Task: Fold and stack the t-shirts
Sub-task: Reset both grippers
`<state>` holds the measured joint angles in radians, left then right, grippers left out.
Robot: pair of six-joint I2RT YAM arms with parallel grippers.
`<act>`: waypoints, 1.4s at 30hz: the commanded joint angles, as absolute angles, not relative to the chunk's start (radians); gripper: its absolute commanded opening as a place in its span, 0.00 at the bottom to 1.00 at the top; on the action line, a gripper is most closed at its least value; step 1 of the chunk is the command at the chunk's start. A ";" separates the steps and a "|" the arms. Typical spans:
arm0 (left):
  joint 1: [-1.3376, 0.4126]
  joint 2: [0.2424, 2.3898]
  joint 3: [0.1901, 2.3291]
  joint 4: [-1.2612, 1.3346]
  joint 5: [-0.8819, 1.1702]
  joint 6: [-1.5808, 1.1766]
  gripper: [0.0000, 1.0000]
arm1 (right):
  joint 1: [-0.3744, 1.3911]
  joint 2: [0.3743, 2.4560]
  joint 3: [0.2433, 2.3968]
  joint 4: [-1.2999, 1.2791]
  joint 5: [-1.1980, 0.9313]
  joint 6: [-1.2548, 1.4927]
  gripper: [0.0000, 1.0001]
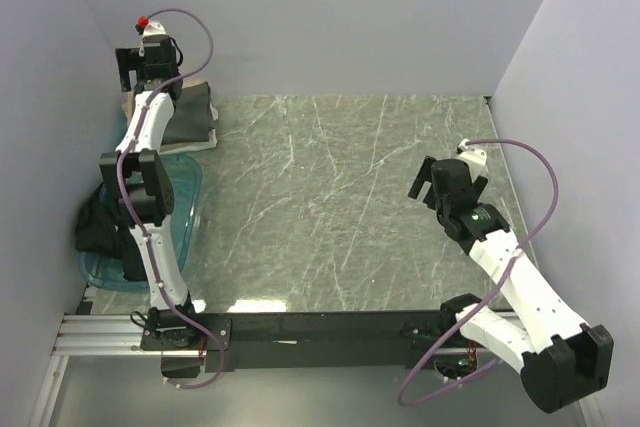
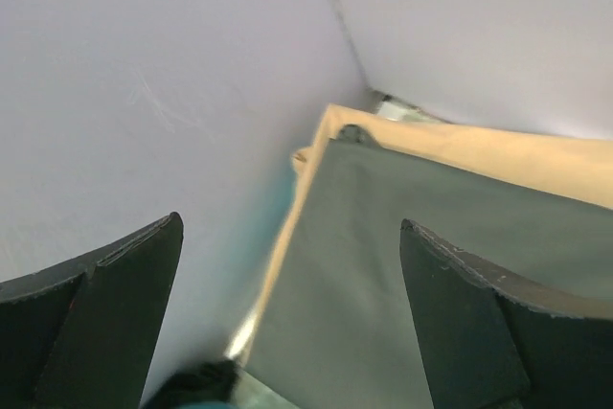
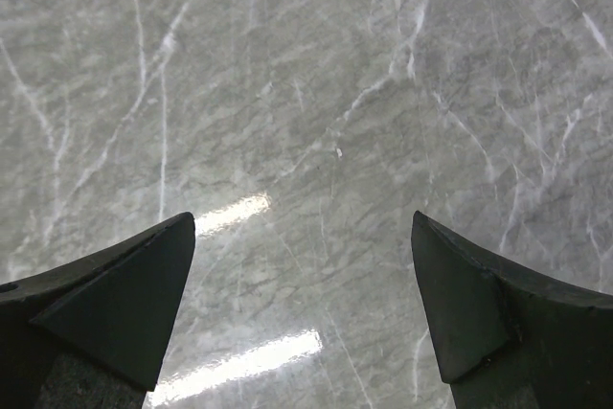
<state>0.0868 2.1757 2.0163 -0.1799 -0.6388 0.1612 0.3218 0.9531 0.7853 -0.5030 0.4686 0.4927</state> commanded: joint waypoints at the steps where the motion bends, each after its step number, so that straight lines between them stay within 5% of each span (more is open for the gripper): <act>1: 0.042 2.012 2.036 -0.271 -0.601 -0.036 0.99 | 0.316 0.910 0.790 -0.476 0.469 0.499 1.00; 11: -0.101 1.622 1.603 -0.243 -0.284 -0.457 0.99 | 0.318 0.882 0.758 -0.456 0.377 0.482 1.00; 26: -0.524 1.102 0.850 -0.135 -0.536 -0.714 0.99 | 0.316 0.827 0.689 -0.379 0.319 0.482 1.00; 35: -0.765 0.954 0.634 -0.164 -0.704 -0.840 0.99 | 0.316 0.807 0.655 -0.321 0.272 0.489 1.00; 42: -0.795 0.922 0.623 -0.232 -0.744 -0.900 0.99 | 0.316 0.750 0.586 -0.243 0.241 0.494 1.00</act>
